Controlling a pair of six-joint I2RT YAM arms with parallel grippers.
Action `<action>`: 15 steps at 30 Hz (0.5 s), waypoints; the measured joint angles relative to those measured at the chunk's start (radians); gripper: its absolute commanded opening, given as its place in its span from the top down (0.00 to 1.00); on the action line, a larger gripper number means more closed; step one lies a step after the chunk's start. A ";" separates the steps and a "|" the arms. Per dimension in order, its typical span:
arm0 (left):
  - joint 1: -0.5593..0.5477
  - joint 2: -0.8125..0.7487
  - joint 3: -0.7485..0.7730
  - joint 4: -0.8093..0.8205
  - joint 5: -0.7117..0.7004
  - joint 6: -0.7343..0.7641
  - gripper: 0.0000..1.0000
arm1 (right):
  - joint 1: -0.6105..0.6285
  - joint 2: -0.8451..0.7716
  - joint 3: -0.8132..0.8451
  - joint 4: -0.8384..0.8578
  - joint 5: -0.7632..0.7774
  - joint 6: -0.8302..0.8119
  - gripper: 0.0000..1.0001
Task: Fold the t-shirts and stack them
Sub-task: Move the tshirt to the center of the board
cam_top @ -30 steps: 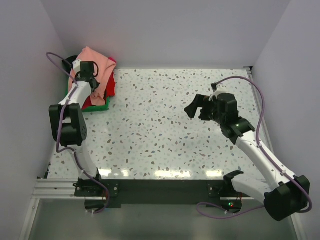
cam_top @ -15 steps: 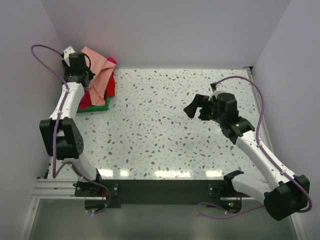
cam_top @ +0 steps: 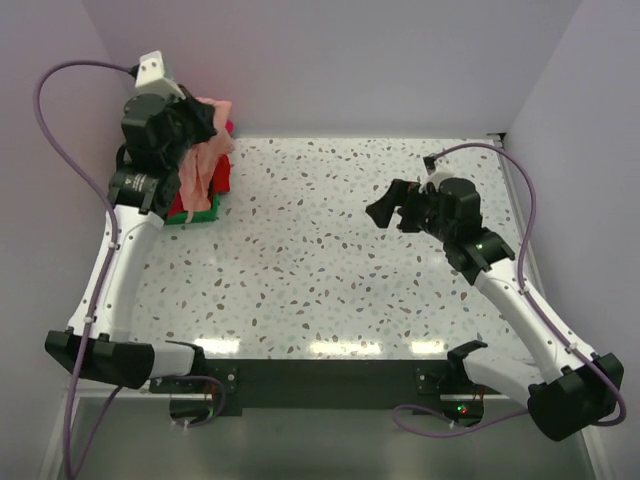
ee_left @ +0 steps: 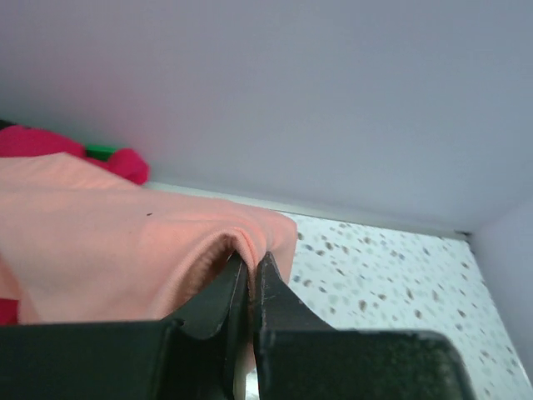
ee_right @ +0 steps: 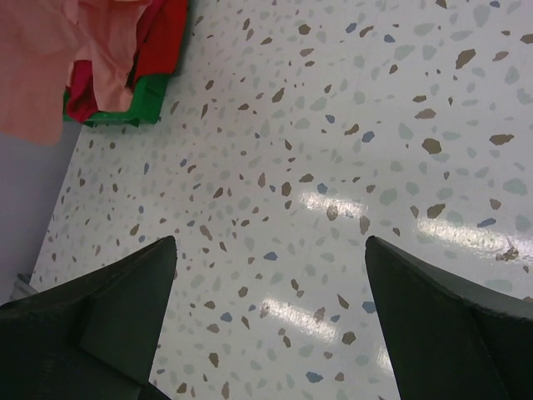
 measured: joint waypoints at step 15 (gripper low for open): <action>-0.549 0.231 -0.037 0.127 0.040 -0.037 1.00 | 0.000 -0.056 0.025 -0.051 0.040 -0.006 0.01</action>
